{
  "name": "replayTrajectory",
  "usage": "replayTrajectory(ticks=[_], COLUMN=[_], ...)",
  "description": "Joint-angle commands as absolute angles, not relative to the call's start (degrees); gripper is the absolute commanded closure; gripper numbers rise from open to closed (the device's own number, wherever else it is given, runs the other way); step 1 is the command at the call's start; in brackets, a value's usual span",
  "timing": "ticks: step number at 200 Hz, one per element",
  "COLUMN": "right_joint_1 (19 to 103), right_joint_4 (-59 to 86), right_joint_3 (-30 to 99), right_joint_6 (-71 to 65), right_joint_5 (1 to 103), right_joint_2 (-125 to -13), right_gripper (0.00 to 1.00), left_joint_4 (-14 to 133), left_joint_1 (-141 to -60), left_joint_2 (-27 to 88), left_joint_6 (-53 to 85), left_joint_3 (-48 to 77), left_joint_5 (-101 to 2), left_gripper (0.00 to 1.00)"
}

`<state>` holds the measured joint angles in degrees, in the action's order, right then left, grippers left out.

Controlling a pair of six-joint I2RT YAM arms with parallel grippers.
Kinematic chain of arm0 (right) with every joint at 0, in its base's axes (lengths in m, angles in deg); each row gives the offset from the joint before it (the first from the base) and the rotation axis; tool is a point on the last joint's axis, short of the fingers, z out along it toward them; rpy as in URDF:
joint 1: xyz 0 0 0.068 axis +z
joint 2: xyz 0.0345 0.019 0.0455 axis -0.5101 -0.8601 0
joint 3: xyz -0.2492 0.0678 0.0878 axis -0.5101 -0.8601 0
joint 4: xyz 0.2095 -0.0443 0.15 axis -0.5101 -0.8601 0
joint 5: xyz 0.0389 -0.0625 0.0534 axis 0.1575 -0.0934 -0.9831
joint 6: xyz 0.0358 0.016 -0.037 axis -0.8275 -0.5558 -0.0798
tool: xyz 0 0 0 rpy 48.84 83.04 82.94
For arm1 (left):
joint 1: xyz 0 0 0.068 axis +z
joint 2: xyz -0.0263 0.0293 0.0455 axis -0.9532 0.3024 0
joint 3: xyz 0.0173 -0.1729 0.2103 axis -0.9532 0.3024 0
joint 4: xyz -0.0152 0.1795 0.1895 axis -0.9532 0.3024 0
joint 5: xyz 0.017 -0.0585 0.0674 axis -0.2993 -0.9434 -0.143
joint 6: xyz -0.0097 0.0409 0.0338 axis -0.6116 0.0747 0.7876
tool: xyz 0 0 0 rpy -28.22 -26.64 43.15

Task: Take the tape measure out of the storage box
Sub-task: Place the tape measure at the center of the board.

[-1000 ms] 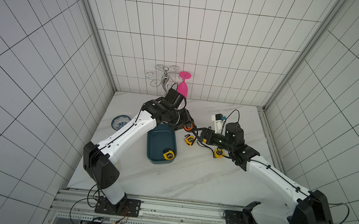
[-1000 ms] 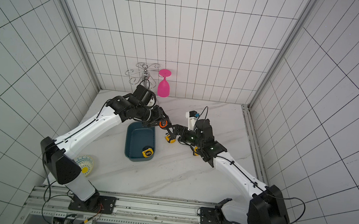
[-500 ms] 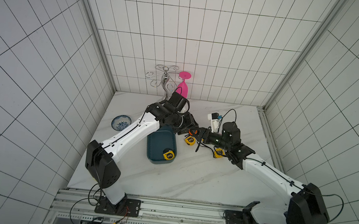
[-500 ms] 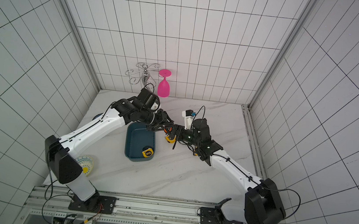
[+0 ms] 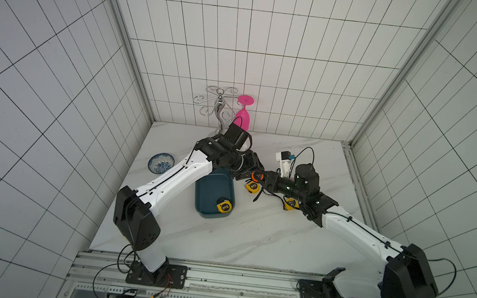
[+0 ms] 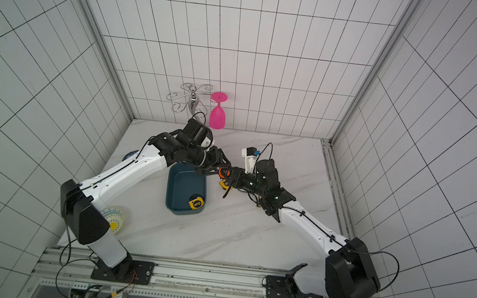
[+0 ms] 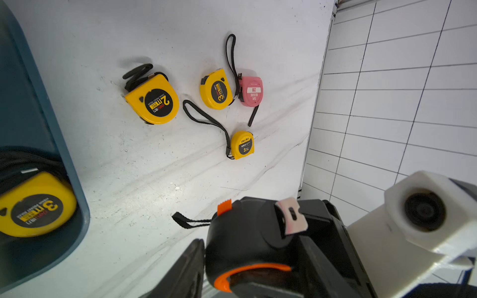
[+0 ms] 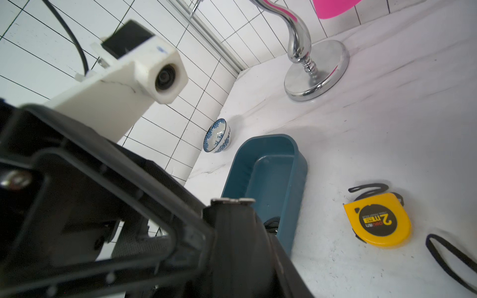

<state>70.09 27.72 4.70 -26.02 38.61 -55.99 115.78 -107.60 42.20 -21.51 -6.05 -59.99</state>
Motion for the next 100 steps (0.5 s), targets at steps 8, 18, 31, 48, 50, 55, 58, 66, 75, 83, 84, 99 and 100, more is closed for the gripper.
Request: replayTrajectory(ticks=[8, 18, 31, 48, 50, 55, 58, 66, 75, 83, 84, 99, 100], right_joint_1=[67.19, 66.20, 64.95, 63.58, 63.42, 63.09, 62.98, 62.58, 62.34, 62.09, 62.07, 61.61, 61.56], right_joint_4=[29.37, 30.98, 32.48, 33.02, 33.00, 33.12, 33.09, 32.62, 32.86, 32.59, 32.48, 32.32, 32.26], right_joint_3=[0.07, -1.29, -2.57, -3.19, -3.21, -3.21, -3.21, -3.05, -3.20, -3.30, -3.30, -3.69, -3.71], right_joint_6=[-30.74, -32.21, -33.88, -35.56, -35.74, -36.03, -36.14, -36.50, -37.01, -37.32, -37.38, -37.74, -37.76], right_joint_5=[36.43, 35.34, 34.47, 33.01, 32.81, 32.35, 32.24, 31.56, 31.13, 31.13, 31.13, 31.30, 31.34], right_joint_2=[-58.01, -59.24, -61.13, -64.00, -64.36, -65.36, -65.91, -67.39, -69.00, -70.11, -70.25, -71.79, -71.88], right_gripper=[0.67, 0.67, 0.68, 0.68, 0.68, 0.68, 0.68, 0.69, 0.70, 0.71, 0.71, 0.72, 0.72], left_joint_4=[116.96, 117.42, 118.29, 118.90, 119.01, 119.07, 119.07, 119.17, 119.28, 119.36, 119.36, 119.63, 119.63], left_joint_1=[-104.58, -103.73, -102.73, -101.45, -101.32, -101.02, -100.82, -100.32, -99.85, -99.52, -99.49, -99.16, -99.14], left_joint_2=[40.37, 39.60, 38.75, 37.43, 37.34, 37.01, 36.78, 36.15, 35.69, 35.23, 35.20, 34.62, 34.59], left_joint_6=[-17.44, -16.66, -15.63, -14.64, -14.52, -14.25, -14.13, -13.87, -13.53, -13.26, -13.19, -12.71, -12.70], left_joint_3=[-2.89, -1.78, -0.51, 1.29, 1.50, 1.98, 2.36, 3.17, 3.91, 4.52, 4.60, 5.57, 5.65], left_joint_5=[-57.11, -56.27, -55.32, -54.47, -54.34, -54.17, -54.15, -53.85, -53.64, -53.37, -53.36, -52.80, -52.77], left_gripper=[0.14, 0.07, 0.03, 0.03, 0.03, 0.03, 0.03, 0.03, 0.03, 0.03, 0.03, 0.03, 0.03])
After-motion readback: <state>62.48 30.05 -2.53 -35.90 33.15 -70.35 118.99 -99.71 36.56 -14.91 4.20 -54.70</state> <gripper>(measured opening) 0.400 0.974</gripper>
